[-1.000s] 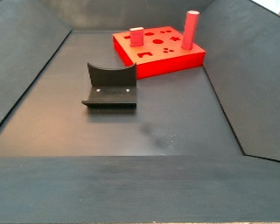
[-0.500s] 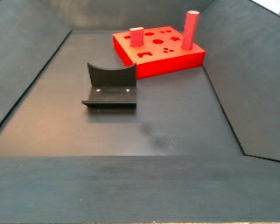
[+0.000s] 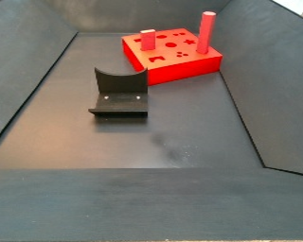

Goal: Pick up the oval object. Move up. Place the oval object on the fixture. Regrasp the oval object. Move to above the board. Insert the oval object.
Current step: Insert the oval object.

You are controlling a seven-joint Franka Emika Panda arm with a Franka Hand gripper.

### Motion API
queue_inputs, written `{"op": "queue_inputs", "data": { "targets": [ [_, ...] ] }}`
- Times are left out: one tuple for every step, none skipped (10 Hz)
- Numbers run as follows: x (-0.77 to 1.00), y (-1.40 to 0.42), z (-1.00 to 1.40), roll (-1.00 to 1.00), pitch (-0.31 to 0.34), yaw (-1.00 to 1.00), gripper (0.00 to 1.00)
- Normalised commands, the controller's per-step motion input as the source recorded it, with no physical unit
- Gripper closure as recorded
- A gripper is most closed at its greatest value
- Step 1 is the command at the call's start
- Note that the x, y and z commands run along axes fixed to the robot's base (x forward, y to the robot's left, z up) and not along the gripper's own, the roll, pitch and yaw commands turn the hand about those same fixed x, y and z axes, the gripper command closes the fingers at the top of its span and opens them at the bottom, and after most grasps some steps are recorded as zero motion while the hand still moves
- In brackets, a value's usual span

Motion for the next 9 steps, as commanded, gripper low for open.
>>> {"op": "queue_inputs", "data": {
  "targets": [
    [0.10,-0.27,-0.47,-0.17,-0.043,0.66,1.00],
    [0.09,-0.28,-0.47,-0.17,-0.026,0.65,1.00],
    [0.09,-0.29,-0.46,-0.17,-0.021,0.64,1.00],
    [0.11,-0.27,-0.48,-0.17,-0.086,0.65,1.00],
    [0.00,-0.20,-0.67,-0.09,-0.214,0.35,1.00],
    [0.00,0.00,-0.65,-0.09,-0.283,0.11,1.00],
    [-0.16,0.00,-0.69,-0.07,-0.277,0.00,1.00],
    [-0.19,0.00,-0.72,-0.09,-0.240,-0.03,1.00],
    [-0.16,0.00,-0.64,-0.11,-0.277,-0.06,1.00]
  ]
}}
